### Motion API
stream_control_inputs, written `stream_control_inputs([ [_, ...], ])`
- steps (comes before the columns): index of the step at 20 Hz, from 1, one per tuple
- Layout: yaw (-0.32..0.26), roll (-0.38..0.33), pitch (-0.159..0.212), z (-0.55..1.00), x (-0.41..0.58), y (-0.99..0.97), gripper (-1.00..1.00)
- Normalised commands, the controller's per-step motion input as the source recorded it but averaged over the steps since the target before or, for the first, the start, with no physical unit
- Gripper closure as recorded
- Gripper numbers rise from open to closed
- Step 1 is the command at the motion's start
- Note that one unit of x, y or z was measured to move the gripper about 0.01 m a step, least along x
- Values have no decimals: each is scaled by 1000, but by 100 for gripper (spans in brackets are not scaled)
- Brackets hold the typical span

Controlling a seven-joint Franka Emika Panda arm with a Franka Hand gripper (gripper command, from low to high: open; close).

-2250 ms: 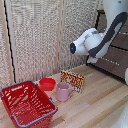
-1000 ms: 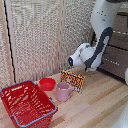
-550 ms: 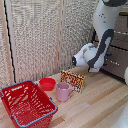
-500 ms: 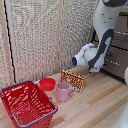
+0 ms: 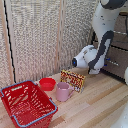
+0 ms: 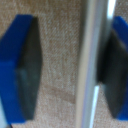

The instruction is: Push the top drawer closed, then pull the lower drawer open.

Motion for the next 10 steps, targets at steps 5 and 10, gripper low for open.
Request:
stream_control_inputs([
  [5,-2,36,4,-207,202,783,100],
  [10,0,74,0,-330,167,915,100],
])
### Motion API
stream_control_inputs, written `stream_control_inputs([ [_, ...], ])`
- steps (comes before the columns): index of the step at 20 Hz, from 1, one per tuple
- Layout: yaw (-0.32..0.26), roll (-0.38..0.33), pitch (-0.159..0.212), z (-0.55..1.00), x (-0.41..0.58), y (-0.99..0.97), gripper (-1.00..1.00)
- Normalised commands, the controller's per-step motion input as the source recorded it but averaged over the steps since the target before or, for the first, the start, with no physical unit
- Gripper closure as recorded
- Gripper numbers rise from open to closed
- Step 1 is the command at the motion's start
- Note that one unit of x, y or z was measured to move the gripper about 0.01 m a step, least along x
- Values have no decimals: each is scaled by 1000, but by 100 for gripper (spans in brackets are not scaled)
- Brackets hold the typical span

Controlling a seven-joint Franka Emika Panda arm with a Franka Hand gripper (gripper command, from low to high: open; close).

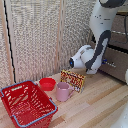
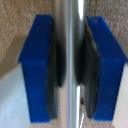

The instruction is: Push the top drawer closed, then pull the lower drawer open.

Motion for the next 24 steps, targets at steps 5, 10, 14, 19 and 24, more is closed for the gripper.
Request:
stream_control_inputs([
  [5,12,33,4,-479,165,965,100],
  [10,49,7,29,-485,194,919,100],
  [14,78,45,55,-400,182,787,100],
  [19,62,69,33,-266,45,683,-100],
  [24,0,22,0,123,152,183,-100],
])
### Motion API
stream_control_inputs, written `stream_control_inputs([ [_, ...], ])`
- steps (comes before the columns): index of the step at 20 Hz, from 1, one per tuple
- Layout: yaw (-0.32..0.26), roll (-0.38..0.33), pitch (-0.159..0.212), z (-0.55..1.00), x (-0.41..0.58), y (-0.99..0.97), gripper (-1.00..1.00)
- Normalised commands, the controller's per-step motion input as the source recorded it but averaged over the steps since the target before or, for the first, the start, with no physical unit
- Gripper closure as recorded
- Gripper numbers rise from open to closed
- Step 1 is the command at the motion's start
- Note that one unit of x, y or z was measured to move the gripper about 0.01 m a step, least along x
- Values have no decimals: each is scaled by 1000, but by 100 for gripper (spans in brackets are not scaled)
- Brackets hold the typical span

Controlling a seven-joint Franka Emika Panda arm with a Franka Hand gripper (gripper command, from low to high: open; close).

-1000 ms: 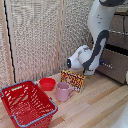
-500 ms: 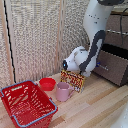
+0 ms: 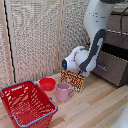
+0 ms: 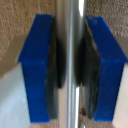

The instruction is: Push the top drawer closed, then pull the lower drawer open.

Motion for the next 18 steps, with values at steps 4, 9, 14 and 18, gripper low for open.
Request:
stream_control_inputs([
  [4,0,38,-9,274,254,7,-100],
  [9,-18,78,-20,282,299,46,-100],
  [14,-4,183,-19,218,315,256,-100],
  [18,-15,186,-43,377,289,227,-100],
])
